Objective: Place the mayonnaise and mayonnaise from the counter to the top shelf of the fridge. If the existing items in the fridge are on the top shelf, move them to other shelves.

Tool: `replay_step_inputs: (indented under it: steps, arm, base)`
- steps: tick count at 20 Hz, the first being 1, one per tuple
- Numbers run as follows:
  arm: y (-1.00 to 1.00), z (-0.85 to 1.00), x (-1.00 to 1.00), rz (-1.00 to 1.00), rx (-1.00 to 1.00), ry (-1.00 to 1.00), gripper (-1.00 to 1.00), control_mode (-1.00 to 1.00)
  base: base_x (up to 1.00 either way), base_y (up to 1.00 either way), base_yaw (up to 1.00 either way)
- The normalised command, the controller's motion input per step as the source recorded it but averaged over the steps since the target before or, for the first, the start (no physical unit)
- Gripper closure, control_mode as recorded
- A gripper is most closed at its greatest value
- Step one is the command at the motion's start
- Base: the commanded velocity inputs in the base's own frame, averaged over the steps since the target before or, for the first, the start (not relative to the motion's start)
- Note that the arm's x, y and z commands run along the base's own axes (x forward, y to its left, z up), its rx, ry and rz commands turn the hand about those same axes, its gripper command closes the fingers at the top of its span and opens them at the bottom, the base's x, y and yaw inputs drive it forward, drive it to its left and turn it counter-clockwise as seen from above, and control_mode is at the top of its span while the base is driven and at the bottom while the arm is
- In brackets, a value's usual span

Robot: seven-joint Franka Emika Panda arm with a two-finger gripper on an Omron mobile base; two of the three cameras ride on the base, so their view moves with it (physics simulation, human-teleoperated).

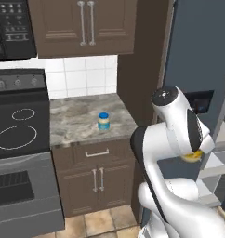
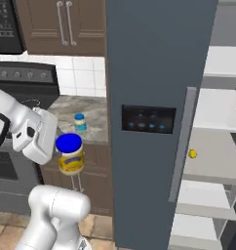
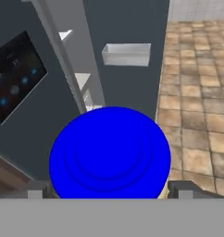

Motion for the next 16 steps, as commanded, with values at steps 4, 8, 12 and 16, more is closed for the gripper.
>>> replay_step_inputs:
  steps: [4,8,12,16]
  arm:
    - [0.00,0.00,0.00,0.00,0.00,0.00,1.00,1.00]
    - [0.00,0.00,0.00,0.00,0.00,0.00,1.00,1.00]
    - [0.00,0.00,0.00,0.00,0.00,0.00,1.00,1.00]
    - [0.00,0.00,0.00,0.00,0.00,0.00,1.00,1.00]
  base:
    - [0.15,-1.00,0.00]
    - [0.09,-1.00,0.00]
    - [0.11,-0.94,0.05]
    - [0.37,-0.49,0.10]
